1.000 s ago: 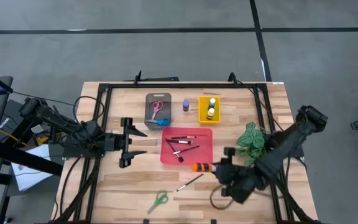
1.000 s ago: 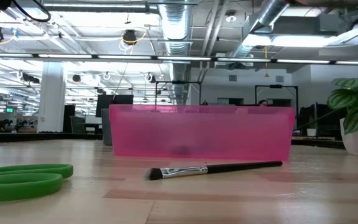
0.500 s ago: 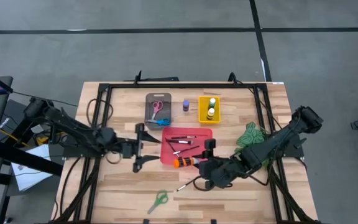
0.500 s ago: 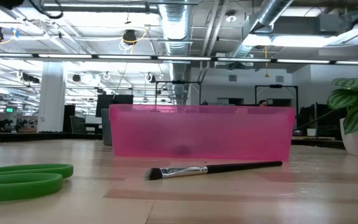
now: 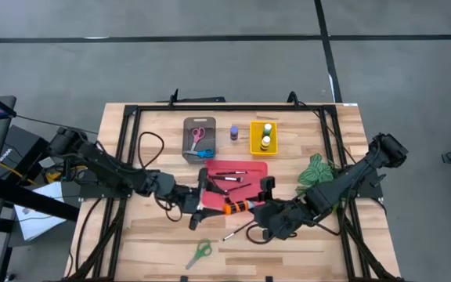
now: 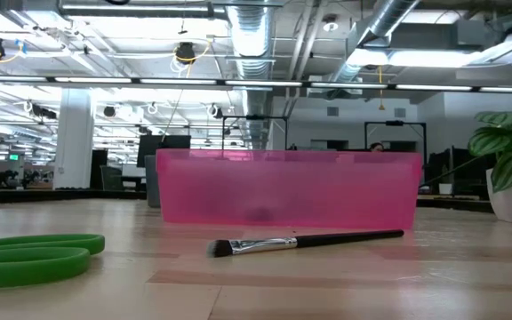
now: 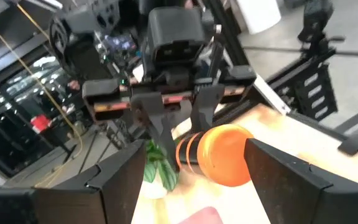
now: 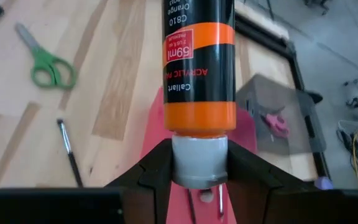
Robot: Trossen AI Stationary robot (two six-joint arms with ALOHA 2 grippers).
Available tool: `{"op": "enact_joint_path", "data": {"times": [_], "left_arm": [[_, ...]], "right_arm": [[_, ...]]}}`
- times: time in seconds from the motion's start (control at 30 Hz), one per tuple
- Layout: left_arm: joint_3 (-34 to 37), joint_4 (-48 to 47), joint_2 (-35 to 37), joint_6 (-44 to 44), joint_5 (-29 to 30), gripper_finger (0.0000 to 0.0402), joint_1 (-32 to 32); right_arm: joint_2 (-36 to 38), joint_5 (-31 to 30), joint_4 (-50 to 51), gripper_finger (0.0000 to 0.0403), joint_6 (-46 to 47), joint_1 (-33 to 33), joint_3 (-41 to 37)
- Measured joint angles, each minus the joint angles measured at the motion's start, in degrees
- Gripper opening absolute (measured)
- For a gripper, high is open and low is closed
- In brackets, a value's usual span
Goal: Pick & Place Paint Supplies
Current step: Put the orange paint bottle into the yellow bin
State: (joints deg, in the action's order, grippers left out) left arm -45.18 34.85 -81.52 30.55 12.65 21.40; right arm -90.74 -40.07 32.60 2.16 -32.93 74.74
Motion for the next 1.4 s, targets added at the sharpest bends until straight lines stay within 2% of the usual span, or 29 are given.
{"op": "enact_joint_path", "data": {"times": [0.17,0.4,0.93,1.4], "left_arm": [[-0.34,-2.29,0.00,0.00,1.51,0.0267,-0.10],[-0.34,-7.58,4.54,-3.96,2.44,0.0267,0.22],[-0.47,-5.12,2.54,-4.41,0.62,0.0285,0.38],[-0.49,-2.51,1.84,-5.51,0.13,0.0278,0.03]], "right_arm": [[0.00,-2.05,3.44,0.0117,4.69,-1.40,0.00],[0.00,-6.12,3.78,0.0117,4.95,-3.29,0.09],[0.00,-5.00,-0.02,0.0117,3.06,-0.63,0.09],[0.00,-4.99,-2.80,0.0117,1.67,-0.24,0.09]]}}
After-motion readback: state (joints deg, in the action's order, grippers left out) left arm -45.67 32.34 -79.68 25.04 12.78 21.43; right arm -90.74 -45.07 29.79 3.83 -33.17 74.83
